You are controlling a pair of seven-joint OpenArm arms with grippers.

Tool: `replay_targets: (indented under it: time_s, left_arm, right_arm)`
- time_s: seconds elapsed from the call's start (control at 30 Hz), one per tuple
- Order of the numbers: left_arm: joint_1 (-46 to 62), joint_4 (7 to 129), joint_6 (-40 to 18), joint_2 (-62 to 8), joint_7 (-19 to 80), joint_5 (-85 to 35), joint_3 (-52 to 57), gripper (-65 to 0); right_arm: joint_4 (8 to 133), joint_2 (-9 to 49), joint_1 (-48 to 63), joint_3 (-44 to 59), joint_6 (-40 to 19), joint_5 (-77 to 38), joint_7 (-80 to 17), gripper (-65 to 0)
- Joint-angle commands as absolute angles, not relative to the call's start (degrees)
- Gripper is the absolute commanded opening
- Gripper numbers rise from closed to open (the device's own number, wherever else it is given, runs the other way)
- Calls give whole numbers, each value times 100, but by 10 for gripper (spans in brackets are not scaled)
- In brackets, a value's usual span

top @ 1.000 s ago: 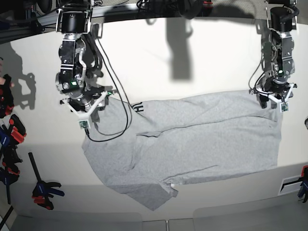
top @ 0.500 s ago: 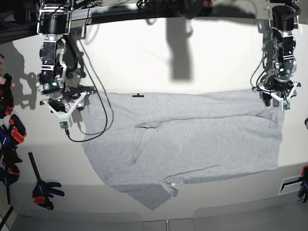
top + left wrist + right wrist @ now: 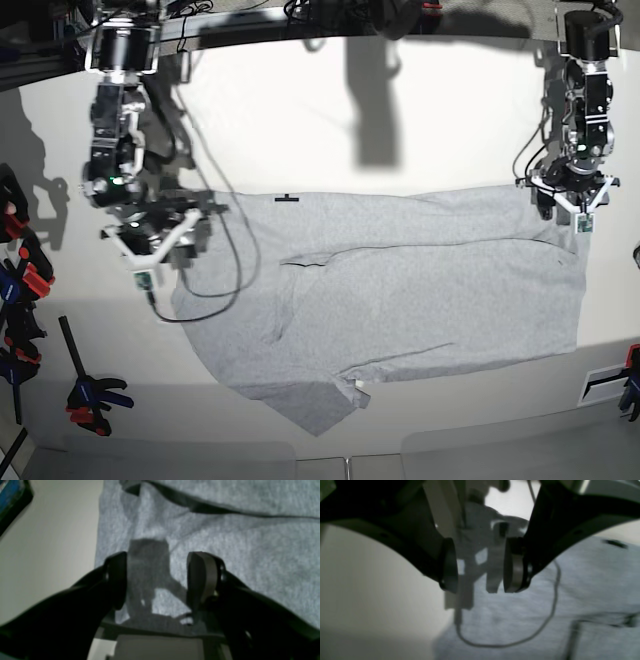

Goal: Fold the T-shirt properly
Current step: 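Pull the shirt with both grippers toward the robot to smooth it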

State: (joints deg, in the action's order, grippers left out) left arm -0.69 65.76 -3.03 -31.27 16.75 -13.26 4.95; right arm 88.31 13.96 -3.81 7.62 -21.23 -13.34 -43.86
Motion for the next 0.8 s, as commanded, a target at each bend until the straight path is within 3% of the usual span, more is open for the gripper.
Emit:
replay_targets:
  time_s: [0.0,0.2,0.4,0.77]
  left_arm:
    - [-141,6654,-261,-3238,1651,-1310,530,-296]
    - [-95,6654,-261,-3238,1992,-1315,530,-296]
    - [-19,6663,-263,-3245,2272,-1315,532,-296]
    - [1131,7150,-255,-3251,1966,-1313,532,-296]
  right_arm:
    - [8833,1358,-491,786,-2257,-1319,-4244,-366]
    - [7848,906,-489,786,-2355,-722,-3804,-366]
    - [7583,1225,-360,788,-2355,-725,-4029,-366]
    - [7865,1527,222,797,-2355,-720,-4075,-366]
